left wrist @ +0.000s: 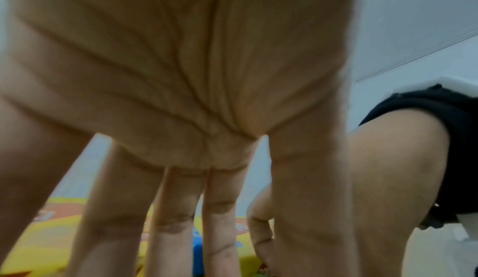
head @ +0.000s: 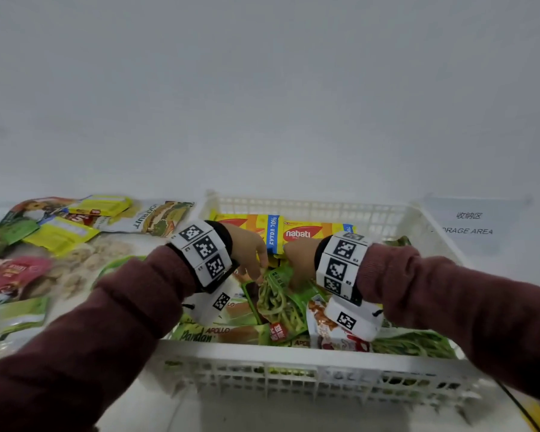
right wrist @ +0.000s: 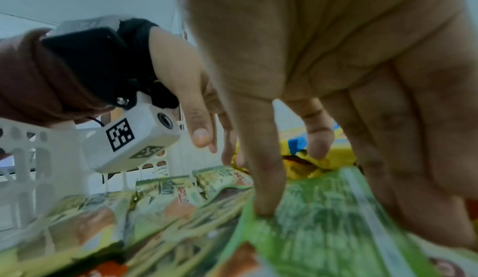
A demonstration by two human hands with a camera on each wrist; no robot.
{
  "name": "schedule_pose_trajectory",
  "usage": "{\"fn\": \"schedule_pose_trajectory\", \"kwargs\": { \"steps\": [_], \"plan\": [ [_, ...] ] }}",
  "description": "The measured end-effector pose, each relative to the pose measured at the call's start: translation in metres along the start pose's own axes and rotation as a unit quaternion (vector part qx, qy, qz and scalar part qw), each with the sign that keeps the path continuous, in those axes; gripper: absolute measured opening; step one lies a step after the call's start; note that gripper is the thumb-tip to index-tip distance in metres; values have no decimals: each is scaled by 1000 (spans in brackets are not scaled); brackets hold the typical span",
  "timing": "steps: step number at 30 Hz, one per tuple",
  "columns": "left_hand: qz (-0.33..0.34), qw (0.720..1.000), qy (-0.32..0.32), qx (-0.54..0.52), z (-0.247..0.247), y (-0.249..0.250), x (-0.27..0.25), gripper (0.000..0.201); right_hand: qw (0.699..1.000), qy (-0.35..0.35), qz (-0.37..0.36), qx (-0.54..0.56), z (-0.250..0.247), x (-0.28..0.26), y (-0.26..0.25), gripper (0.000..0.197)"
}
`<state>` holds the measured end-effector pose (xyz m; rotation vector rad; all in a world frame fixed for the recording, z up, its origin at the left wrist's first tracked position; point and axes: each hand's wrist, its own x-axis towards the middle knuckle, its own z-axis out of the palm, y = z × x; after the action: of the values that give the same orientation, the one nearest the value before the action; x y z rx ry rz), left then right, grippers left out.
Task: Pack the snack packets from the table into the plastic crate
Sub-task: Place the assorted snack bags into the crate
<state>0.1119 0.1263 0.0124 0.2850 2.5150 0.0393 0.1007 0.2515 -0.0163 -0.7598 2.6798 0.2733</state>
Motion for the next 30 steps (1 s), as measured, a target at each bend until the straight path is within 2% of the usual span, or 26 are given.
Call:
{"fn": "schedule_pose_trajectory", "kwargs": {
  "steps": [2, 4, 6, 8, 9, 11, 14, 16, 18, 21, 23, 25, 28, 30],
  "plan": [
    [11, 1000, 6, -15, 1, -1, 0, 32, 1000, -1, 19, 9, 0, 3, -1, 50],
    [28, 999, 14, -31, 1, -1, 0, 24, 999, 4, 23, 29, -5, 3, -2, 47],
    [48, 997, 27, -46, 1, 2, -3, 11, 996, 26, 8, 86, -12, 0, 1, 49],
    [85, 994, 38, -54, -1, 8, -9, 13, 987, 36, 3, 153, -23, -4, 11, 51],
    [109, 992, 40, -58, -2, 12, -13, 18, 982, 42, 1, 186, -30, -7, 16, 44],
    [158, 985, 29, -67, -3, 23, -21, 24, 967, 52, 2, 251, -45, -18, 31, 16],
    [207, 978, 13, -37, -2, 45, -24, 20, 954, 109, -12, 278, -69, -46, 51, 18],
    [214, 976, 23, 10, 4, 61, -20, 32, 954, 158, -19, 255, -82, -67, 63, 18],
    [196, 979, 28, 51, 13, 73, -13, 48, 967, 166, -18, 194, -85, -84, 71, 23],
    [175, 983, 2, 61, 29, 78, 2, 63, 994, 75, 3, 76, -73, -103, 72, 23],
    [180, 982, -6, 50, 37, 78, 9, 60, 1000, 6, 11, 4, -57, -108, 70, 26],
    [188, 981, 7, 41, 41, 79, 12, 52, 998, -39, 14, -54, -43, -107, 67, 18],
    [204, 978, 25, 40, 41, 79, 14, 44, 991, -61, 27, -115, -32, -103, 66, 24],
    [210, 976, 22, 50, 40, 78, 15, 40, 987, -77, 27, -142, -28, -100, 63, 14]
  ]
}}
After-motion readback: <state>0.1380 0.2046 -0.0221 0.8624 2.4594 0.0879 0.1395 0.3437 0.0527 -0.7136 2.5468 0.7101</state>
